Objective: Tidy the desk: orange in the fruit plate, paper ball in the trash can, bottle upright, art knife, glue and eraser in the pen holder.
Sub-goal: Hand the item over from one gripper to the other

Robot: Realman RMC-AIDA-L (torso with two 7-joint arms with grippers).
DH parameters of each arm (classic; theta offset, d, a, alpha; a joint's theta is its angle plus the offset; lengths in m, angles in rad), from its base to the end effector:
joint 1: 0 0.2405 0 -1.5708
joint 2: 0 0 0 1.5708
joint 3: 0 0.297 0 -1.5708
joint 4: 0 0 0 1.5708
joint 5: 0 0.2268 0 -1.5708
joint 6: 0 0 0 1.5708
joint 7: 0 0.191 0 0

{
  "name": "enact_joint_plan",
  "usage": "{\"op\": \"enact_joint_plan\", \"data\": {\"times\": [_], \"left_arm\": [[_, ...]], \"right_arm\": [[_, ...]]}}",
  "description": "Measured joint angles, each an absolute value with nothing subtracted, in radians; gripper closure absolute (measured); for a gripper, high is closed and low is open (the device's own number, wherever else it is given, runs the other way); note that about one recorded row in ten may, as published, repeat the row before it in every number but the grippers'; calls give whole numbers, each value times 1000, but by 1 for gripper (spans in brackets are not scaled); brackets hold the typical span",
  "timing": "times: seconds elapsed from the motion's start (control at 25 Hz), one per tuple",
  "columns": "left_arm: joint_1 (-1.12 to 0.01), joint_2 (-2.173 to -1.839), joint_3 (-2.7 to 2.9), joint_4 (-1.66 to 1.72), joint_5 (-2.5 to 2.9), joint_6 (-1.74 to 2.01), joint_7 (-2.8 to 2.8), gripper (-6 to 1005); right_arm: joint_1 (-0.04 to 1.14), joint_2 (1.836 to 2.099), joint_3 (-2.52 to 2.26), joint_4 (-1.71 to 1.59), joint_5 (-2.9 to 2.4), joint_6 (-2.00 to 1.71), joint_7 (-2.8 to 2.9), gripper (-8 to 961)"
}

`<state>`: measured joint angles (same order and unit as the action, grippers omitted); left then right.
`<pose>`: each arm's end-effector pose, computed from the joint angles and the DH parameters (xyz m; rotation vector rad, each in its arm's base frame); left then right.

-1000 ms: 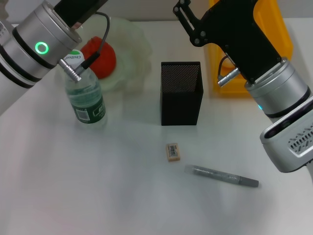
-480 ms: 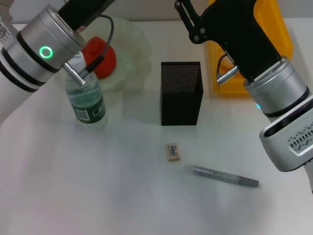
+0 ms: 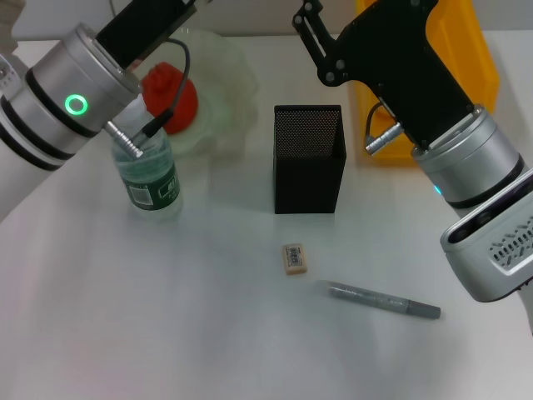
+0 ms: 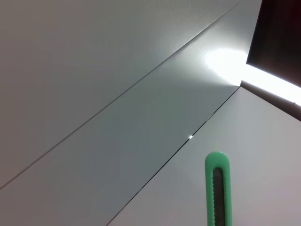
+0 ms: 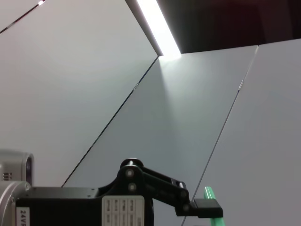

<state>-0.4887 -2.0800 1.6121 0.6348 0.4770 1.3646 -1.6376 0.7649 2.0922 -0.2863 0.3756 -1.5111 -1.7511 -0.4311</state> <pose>-0.1410 0.4007 -0.0460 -2.1983 -1.1273 -1.9121 0.1478 0.3677 -0.0947 -1.7094 -0.4228 1.0983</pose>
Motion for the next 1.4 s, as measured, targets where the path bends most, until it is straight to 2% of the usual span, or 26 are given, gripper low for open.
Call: {"op": "enact_joint_plan", "data": {"times": [0.92, 1.4], "left_arm": [[-461, -2080, 1645, 559, 474, 1392, -1612, 809], [-457, -2080, 1666, 487, 431, 1397, -1589, 809]], "right_arm": [[671, 2092, -286, 413, -1565, -1673, -431, 544], [660, 2092, -288, 431, -1573, -1657, -431, 560]]}}
